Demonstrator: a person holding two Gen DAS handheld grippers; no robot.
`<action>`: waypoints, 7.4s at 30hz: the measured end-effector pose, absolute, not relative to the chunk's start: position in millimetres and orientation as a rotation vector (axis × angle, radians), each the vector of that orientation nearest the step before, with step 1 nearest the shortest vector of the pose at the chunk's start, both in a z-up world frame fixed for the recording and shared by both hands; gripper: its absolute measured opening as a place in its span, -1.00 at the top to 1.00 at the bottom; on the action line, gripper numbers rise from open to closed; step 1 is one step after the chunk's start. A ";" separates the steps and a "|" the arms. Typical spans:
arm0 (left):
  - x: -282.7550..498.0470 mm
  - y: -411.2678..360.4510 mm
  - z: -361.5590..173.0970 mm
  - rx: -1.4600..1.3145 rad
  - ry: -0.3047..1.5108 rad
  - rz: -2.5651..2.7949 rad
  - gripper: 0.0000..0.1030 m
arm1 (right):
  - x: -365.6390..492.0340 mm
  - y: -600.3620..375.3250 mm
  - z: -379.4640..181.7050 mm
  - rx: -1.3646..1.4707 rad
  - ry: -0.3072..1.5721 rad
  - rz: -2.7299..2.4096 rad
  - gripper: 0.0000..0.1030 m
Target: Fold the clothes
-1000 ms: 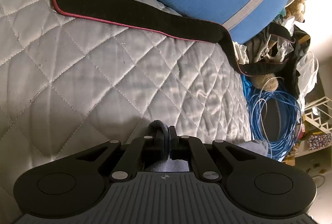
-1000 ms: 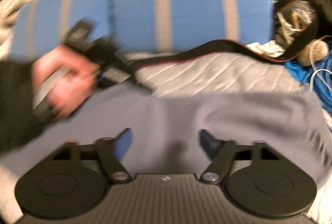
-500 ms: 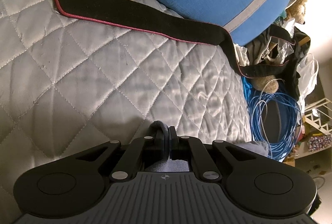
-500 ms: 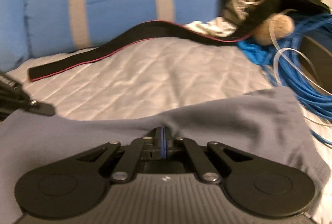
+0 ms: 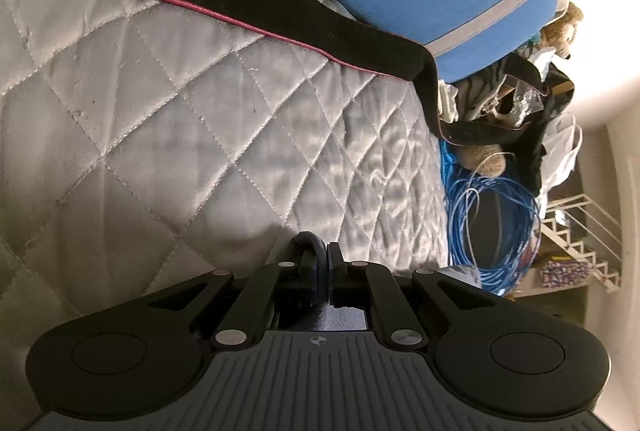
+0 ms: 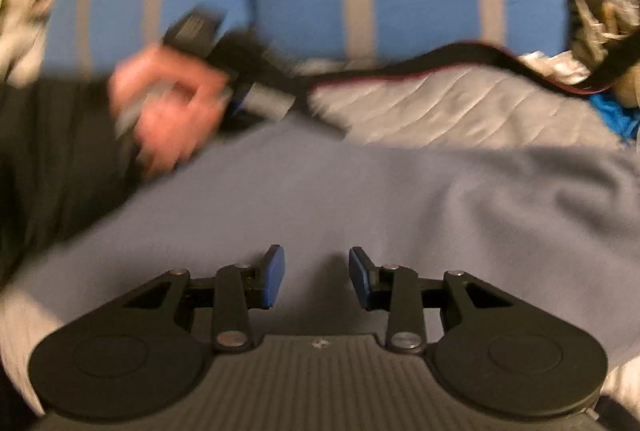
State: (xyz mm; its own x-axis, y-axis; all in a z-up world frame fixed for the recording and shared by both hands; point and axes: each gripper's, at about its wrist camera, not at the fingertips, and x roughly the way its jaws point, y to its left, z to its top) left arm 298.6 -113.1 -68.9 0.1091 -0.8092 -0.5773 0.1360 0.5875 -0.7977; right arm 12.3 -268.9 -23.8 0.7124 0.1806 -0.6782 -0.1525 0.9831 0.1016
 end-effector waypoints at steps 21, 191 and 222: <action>203.5 -55.0 56.8 0.007 0.882 -0.484 0.09 | 7.3 -266.9 -38.3 0.012 0.691 0.223 -0.72; -3.1 110.1 218.2 -0.232 0.531 -0.161 0.90 | 3.6 -252.7 -39.3 -0.025 0.675 0.171 -0.99; 55.8 55.3 104.6 -0.244 0.761 -0.230 -0.25 | -42.9 -196.3 -31.8 -0.483 0.378 0.381 -0.97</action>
